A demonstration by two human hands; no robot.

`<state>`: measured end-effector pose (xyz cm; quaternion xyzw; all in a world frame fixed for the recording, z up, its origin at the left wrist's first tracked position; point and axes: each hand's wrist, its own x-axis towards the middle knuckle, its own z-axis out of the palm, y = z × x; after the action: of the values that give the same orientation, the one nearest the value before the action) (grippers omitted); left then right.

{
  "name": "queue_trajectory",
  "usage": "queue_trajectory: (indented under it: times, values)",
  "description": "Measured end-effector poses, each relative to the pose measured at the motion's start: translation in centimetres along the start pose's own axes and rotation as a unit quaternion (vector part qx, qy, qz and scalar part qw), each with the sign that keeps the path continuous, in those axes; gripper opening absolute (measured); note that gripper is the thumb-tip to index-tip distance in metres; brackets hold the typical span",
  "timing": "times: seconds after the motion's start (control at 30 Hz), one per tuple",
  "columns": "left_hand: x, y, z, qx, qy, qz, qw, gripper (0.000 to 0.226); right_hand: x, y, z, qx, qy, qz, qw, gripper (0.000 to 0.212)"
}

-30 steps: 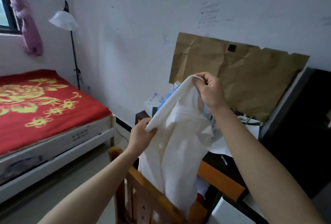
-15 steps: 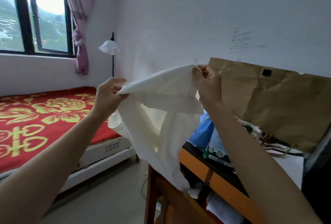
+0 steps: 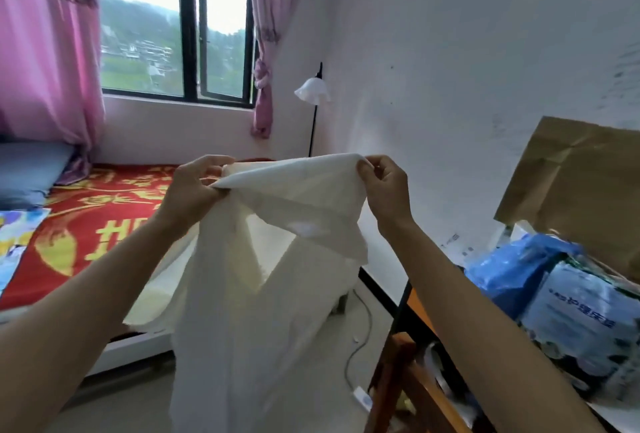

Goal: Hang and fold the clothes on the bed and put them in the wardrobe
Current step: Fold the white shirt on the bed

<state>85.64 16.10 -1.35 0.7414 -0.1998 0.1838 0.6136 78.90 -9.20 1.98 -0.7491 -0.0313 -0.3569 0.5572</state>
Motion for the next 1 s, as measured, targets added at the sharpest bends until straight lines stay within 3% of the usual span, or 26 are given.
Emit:
queue_trajectory:
  times: [0.1,0.17,0.23,0.37,0.53,0.63,0.8,0.83,0.93,1.0]
  values:
    - [0.1,-3.0,-1.1,-0.152,-0.088,-0.11,0.978,0.066,1.0,2.4,2.6,0.043,-0.017,0.024,0.999,0.022]
    - [1.1,-5.0,-1.9,-0.251,-0.096,-0.149,0.952,0.058,2.1,4.0,4.4,0.059,-0.036,0.031,0.997,0.022]
    - [3.1,-7.1,-2.6,-0.262,-0.064,-0.157,0.95,0.043,4.0,5.8,6.4,0.059,-0.055,0.036,0.996,0.022]
    - [8.3,-10.9,-3.0,-0.224,0.093,-0.194,0.951,0.033,8.5,10.1,10.0,0.062,-0.072,0.054,0.994,0.02]
    - [16.4,-15.0,-2.0,-0.176,0.172,-0.216,0.945,0.027,14.9,15.5,15.8,0.082,-0.119,0.056,0.988,0.02]
    - [20.5,-16.7,-2.1,-0.127,0.214,-0.194,0.949,0.025,18.3,18.3,18.7,0.052,-0.205,0.057,0.976,0.019]
    - [25.3,-18.7,-2.8,-0.043,0.183,-0.118,0.975,0.029,22.8,22.2,25.3,-0.028,-0.424,0.098,0.9,0.023]
    - [26.1,-19.1,-3.1,-0.035,0.17,-0.103,0.979,0.031,23.4,22.8,26.8,-0.038,-0.435,0.092,0.895,0.027]
    - [29.2,-20.8,-4.9,-0.008,0.118,-0.062,0.991,0.034,25.1,23.8,33.1,-0.035,-0.471,0.063,0.879,0.064]
    - [31.1,-22.1,-6.4,0.022,0.078,-0.046,0.996,0.034,25.6,24.1,37.9,-0.01,-0.516,0.049,0.855,0.069]
